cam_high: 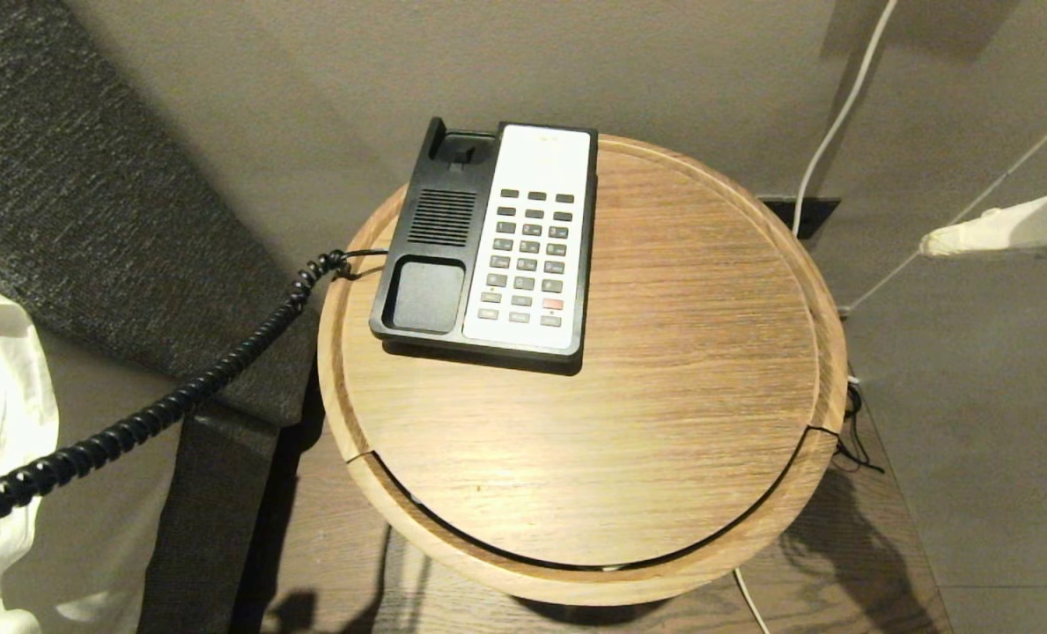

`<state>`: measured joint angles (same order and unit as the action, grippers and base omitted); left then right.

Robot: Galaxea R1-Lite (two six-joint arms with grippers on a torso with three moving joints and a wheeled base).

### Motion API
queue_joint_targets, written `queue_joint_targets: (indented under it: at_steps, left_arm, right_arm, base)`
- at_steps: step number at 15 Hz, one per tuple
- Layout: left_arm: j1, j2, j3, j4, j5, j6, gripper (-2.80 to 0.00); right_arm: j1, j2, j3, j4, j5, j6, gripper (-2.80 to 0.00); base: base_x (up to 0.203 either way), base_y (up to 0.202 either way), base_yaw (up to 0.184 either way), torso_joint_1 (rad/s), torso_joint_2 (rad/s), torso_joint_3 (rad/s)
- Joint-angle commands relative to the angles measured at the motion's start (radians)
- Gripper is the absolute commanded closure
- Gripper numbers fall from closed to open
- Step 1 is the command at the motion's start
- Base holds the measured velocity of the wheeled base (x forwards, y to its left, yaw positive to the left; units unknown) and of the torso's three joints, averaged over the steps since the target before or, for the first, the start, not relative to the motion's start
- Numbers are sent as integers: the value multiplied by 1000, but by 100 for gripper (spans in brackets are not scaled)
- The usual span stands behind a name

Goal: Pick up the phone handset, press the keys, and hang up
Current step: Dial the number

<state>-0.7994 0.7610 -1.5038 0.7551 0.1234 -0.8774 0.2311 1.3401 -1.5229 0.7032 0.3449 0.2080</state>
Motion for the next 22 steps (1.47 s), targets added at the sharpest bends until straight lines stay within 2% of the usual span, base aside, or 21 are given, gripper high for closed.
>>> queue_joint_targets:
  at_steps: [1, 3, 5, 9, 12, 14, 16, 20, 22]
  left_arm:
    - [2, -27, 20, -3, 1, -3, 0]
    - [2, -26, 22, -3, 2, 2, 0]
    - [2, -25, 24, -5, 1, 16, 0]
    - [3, -29, 37, -5, 2, 17, 0]
    - [5, -25, 37, -14, 1, 18, 0]
    - [5, -26, 37, -14, 1, 18, 0]
    - [6, -25, 37, -14, 1, 19, 0]
    - [11, -29, 42, -14, -1, 18, 0]
    - [11, -28, 42, -14, -1, 20, 0]
  right_arm:
    - [103, 51, -26, 2, -10, 70, 0]
    - [230, 89, -78, 3, -53, 156, 0]
    - [348, 171, -147, -4, -139, 229, 0]
    - [498, 315, -287, 4, -352, 250, 0]
    - [574, 389, -392, 3, -447, 251, 0]
    - [614, 412, -410, -33, -518, 252, 0]
    - [631, 437, -411, -116, -575, 241, 0]
    - [667, 473, -417, -125, -674, 237, 0]
    - [668, 482, -419, -126, -685, 235, 0]
  base:
    - [0, 0, 0, 0, 0, 0]
    - [0, 0, 0, 0, 0, 0]
    - [0, 0, 0, 0, 0, 0]
    - [0, 0, 0, 0, 0, 0]
    - [0, 0, 0, 0, 0, 0]
    - [0, 0, 0, 0, 0, 0]
    - [0, 0, 0, 0, 0, 0]
    - [0, 0, 0, 0, 0, 0]
    - [0, 0, 0, 0, 0, 0]
